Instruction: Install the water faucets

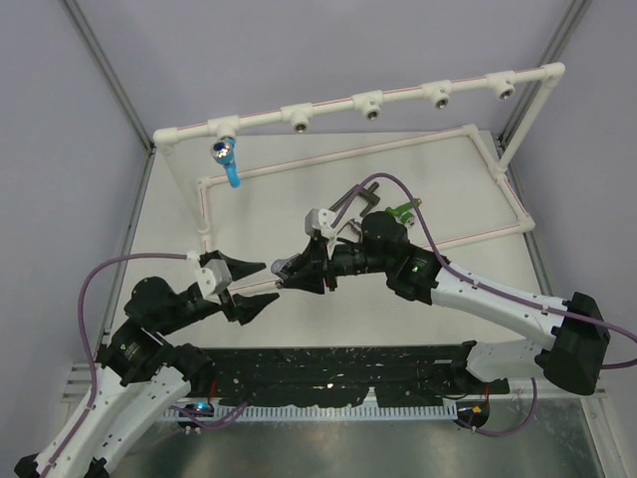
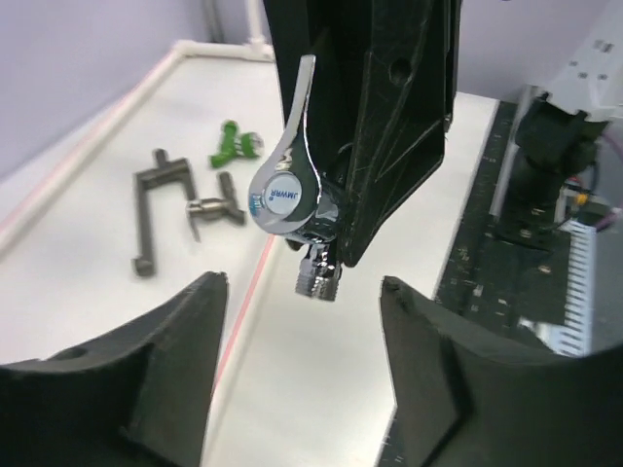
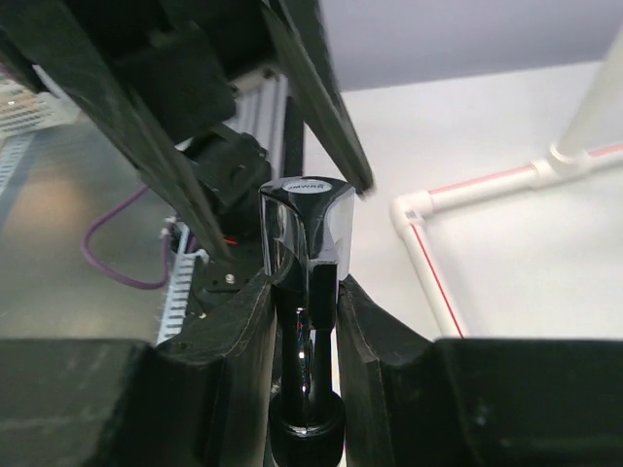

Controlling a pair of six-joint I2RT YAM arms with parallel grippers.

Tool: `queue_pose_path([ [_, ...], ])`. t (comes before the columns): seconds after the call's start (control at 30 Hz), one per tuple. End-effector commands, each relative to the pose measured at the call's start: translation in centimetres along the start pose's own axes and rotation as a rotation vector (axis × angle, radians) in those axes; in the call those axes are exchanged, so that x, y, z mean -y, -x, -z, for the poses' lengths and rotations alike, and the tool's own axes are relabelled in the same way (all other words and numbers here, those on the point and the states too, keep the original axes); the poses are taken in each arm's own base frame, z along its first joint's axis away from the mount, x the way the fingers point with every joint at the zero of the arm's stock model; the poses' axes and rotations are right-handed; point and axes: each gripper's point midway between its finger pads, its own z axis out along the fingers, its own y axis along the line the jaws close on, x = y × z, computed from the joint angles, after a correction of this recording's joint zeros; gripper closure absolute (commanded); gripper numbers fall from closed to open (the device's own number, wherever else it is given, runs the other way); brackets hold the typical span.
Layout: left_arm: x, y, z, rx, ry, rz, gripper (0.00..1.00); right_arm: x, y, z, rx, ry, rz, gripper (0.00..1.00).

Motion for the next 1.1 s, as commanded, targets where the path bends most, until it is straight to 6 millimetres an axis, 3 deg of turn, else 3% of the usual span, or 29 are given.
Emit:
queue_pose_path([
  [0.0,-3.3,3.0,0.6,0.107,0.191,-0.055,0.29,3.0,2.6,2.8,0.102,-0.158,0.032,0.95],
  [0.17,-9.3,2.2,3.2,0.083,0.562,-0.031,0.16,6.6,2.7,5.6,0.145,-0.339,0.047,0.95],
  [0.2,-11.5,1.7,4.7,0.076,0.72,0.014,0.12,7.0,3.1,6.3,0.166,-0.37,0.058,0.95],
  [0.3,-15.3,0.6,8.1,0.041,1.006,0.055,0.06,8.9,3.2,8.4,0.197,-0.486,0.09,0.95],
  [0.53,-20.3,0.4,12.0,0.117,1.301,0.178,0.01,11.0,4.8,12.7,0.297,-0.666,0.203,0.95],
  [0.8,-26.0,3.7,11.9,0.214,1.446,0.031,0.01,12.0,4.1,15.6,0.3,-0.815,0.311,0.95],
  [0.93,-28.8,3.2,10.9,0.195,1.478,-0.033,0.02,11.5,4.3,16.3,0.31,-0.829,0.351,0.95],
  [1.07,-31.5,2.6,11.6,0.193,1.56,-0.071,0.04,11.2,4.5,17.2,0.314,-0.855,0.38,0.95],
])
